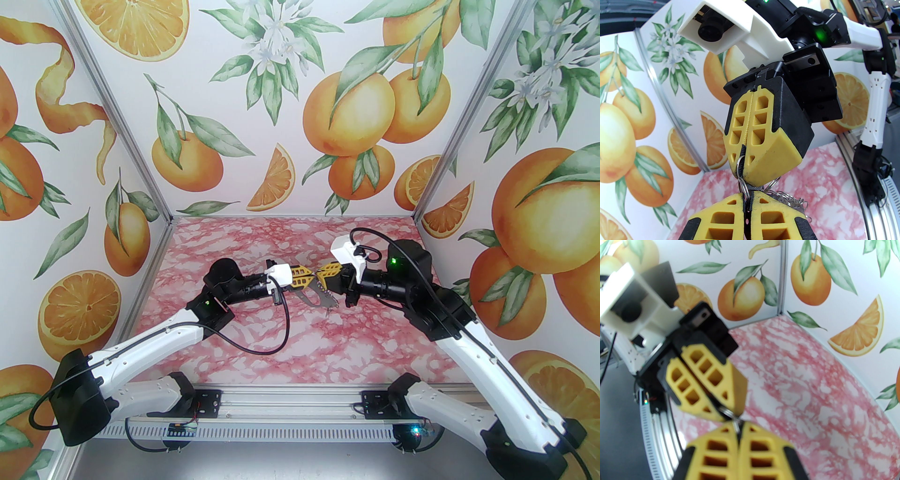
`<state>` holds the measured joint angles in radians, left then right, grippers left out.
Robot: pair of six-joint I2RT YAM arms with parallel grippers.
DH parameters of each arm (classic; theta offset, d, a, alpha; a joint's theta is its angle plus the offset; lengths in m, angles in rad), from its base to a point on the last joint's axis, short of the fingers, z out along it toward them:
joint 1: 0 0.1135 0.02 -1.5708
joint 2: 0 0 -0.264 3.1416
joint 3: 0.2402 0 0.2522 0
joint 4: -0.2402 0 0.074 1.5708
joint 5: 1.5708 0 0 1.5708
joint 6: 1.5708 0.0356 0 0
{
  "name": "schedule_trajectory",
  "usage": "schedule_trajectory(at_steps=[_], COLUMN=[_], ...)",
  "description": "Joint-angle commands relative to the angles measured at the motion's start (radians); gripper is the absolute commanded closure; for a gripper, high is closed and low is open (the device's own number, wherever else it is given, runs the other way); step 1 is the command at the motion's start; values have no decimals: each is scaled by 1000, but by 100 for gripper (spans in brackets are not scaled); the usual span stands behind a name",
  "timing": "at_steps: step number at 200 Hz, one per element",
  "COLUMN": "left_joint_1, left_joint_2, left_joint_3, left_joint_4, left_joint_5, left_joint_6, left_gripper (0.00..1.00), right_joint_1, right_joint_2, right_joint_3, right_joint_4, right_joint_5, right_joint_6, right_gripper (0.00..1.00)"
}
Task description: Remove the keys from the keyring
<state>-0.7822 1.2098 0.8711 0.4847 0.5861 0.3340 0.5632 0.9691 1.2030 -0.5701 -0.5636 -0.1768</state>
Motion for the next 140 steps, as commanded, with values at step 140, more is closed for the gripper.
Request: schedule_trajectory(at_steps=[140], left_joint_1=[26], left_joint_2=[4], left_joint_3=[-53], left_joint_4=[263], left_joint_5=[-147], left_joint_6=[-18], left_gripper=[100], right_joint_1=[215], right_joint_2=[-107], right_joint_3=[-57], right_joint_4=[-59], right_joint_5=[233], right_joint_6=[-216], right_gripper=[100])
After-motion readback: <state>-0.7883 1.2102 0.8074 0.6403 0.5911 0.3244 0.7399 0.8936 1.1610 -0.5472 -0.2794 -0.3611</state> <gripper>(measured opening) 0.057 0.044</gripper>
